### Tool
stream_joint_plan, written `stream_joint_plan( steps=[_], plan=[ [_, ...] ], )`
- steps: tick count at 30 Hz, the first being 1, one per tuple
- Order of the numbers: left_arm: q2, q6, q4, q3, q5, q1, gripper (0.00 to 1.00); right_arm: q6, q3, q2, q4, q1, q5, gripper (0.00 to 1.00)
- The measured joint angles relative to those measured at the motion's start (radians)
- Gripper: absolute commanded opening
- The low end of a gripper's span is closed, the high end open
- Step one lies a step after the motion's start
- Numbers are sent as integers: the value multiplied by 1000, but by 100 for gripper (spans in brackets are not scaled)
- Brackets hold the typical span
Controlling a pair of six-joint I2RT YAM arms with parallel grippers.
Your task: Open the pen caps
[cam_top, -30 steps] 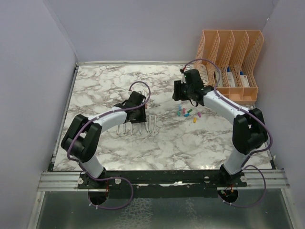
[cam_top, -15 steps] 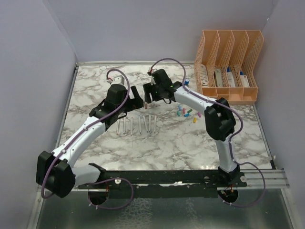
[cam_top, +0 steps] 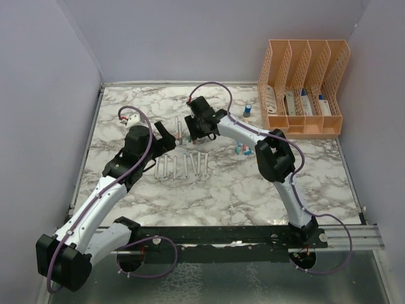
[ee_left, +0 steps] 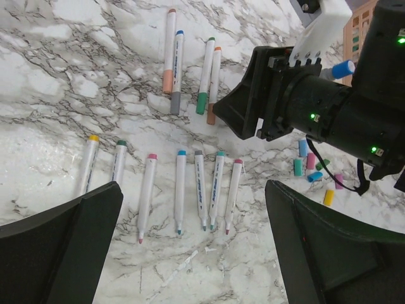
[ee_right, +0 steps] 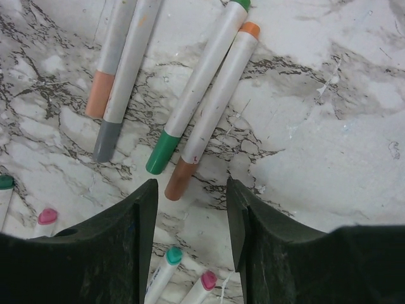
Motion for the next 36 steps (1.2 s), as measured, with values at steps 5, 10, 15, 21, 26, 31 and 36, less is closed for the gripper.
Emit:
stream_joint_plan(
  steps=[5, 10, 15, 21, 26, 31, 36],
  plan=[
    [-14, -2, 1, -3, -8, 11, 99, 0, 33, 34, -24, 7, 18, 45],
    [-14, -2, -1, -13, -7, 20, 99, 0, 48, 60, -30, 9, 29, 44],
    [-14, -2, 3, -27, -7, 31, 99, 0, 57, 73, -34, 11, 36, 44],
    [-14, -4, 7, -33, -6, 38, 99, 0, 88, 96, -52, 12, 54, 41],
    [-10, -5, 13, -33, -5, 46, 99, 6, 126, 118, -76, 12, 71, 36],
    [-6, -6, 16, -33, 0, 51, 99, 28, 134, 123, -83, 11, 75, 25],
    [4, -13, 22, -33, 6, 52, 99, 63, 103, 113, -58, -10, 62, 14]
  ],
)
